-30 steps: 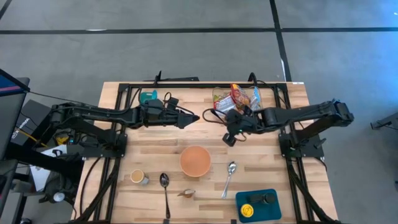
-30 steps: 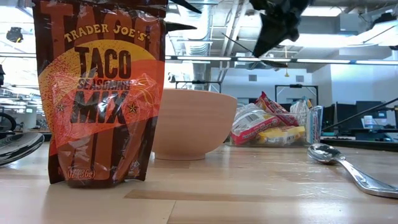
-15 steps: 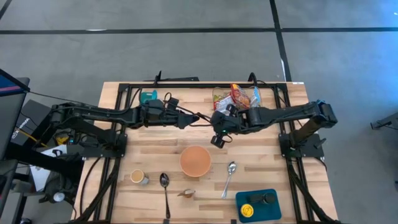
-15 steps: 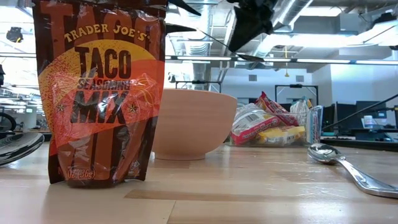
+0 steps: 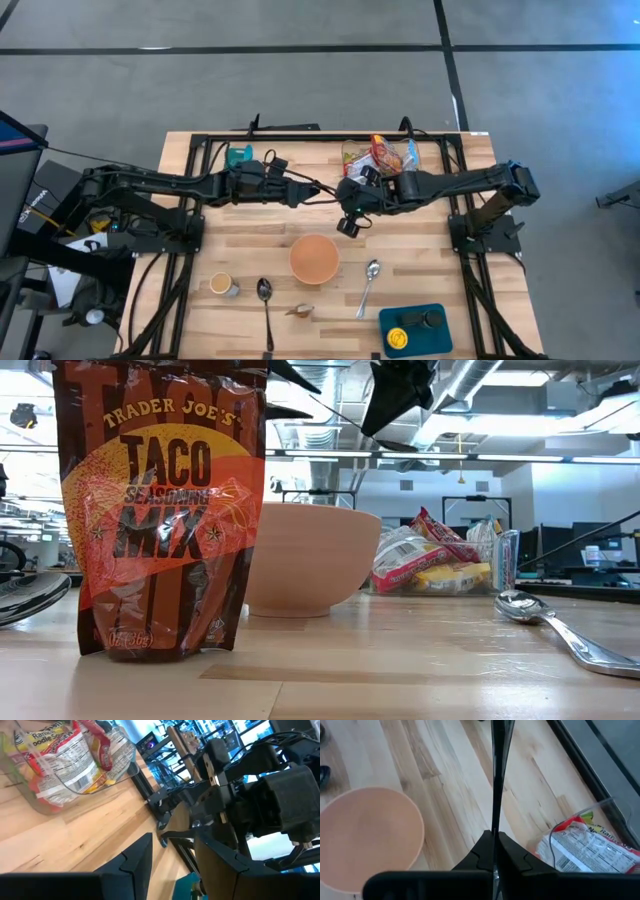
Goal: Pick & Place Food Item
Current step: Put the top black spoon into the light green bin
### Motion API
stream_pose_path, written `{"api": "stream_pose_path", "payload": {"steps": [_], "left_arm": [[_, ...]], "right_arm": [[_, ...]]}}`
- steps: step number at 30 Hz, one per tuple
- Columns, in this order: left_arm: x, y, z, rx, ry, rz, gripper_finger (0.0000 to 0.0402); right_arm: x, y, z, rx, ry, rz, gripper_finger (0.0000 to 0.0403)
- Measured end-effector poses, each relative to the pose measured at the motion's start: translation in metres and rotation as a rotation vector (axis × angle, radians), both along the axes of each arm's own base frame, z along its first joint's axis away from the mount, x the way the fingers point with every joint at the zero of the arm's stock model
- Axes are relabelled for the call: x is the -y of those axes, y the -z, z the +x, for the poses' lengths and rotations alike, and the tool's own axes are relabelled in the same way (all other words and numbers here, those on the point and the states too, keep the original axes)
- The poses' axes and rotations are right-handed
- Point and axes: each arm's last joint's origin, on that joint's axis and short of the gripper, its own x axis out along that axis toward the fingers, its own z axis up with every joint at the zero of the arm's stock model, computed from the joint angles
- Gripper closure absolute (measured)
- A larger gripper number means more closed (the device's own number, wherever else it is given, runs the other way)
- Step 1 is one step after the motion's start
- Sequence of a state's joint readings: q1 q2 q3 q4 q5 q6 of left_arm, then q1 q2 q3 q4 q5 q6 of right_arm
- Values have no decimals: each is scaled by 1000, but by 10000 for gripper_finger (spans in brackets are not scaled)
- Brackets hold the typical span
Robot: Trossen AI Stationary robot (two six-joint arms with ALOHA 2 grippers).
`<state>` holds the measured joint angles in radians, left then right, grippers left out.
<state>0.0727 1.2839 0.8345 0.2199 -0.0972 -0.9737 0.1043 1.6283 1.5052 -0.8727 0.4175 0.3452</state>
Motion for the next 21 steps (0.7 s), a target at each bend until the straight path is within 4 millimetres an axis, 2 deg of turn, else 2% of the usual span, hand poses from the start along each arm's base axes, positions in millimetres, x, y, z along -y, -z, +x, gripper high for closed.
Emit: {"api": "stream_pose_path", "payload": {"steps": [21], "left_arm": [[0,-1,0,7,-17,2,265]], "right_arm": [[-6,0,-1,-20,-60,32,403]]}}
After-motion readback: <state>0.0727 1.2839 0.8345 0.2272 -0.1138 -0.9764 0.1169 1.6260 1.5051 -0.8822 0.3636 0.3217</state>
